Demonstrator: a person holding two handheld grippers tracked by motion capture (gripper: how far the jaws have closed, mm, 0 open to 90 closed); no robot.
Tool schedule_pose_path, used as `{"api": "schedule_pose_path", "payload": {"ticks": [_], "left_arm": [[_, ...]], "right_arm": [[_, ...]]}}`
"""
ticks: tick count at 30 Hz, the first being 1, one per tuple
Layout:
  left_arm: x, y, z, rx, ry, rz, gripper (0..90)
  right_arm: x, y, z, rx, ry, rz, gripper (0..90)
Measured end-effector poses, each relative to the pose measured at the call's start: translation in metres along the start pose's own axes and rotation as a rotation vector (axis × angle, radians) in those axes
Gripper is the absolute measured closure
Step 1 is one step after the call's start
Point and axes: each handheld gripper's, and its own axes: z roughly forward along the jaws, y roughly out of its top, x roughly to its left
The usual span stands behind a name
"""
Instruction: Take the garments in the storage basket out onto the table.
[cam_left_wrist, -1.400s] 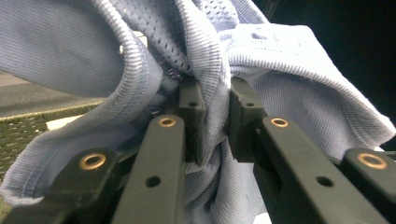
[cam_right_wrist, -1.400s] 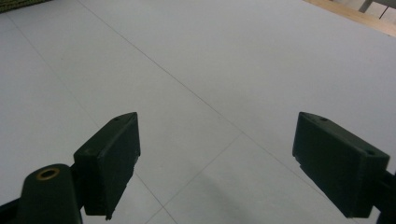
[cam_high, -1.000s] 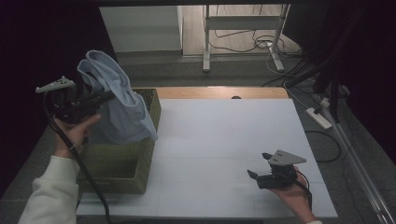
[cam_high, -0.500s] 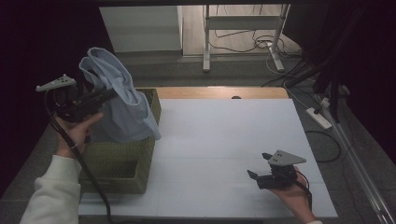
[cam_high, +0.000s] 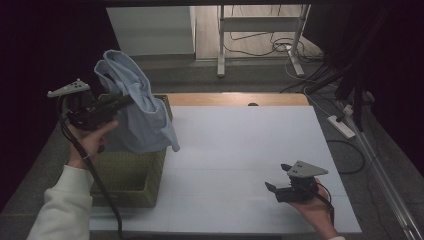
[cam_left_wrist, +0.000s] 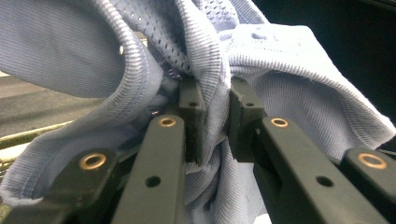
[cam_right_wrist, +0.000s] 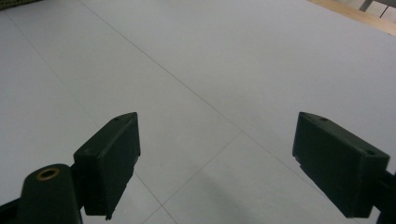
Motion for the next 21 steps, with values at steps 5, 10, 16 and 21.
{"api": "schedule_pose_path", "payload": {"ticks": [5, 10, 16, 21], "left_arm": [[-0.005, 0.002, 0.001, -0.003, -0.01, 0.006, 77.5], [-0.009, 0.003, 0.004, -0.01, -0.024, 0.007, 77.5], [-0.015, 0.005, 0.008, -0.009, -0.041, 0.012, 77.5], [-0.019, 0.007, 0.011, -0.009, -0.054, 0.016, 77.5]], "right_arm": [[0.0, 0.0, 0.0, 0.001, -0.001, 0.001, 15.2], [0.0, 0.0, 0.0, 0.0, 0.001, 0.001, 15.2], [0.0, 0.0, 0.0, 0.001, -0.002, 0.001, 15.2], [0.0, 0.0, 0.0, 0.001, -0.002, 0.002, 15.1]]}}
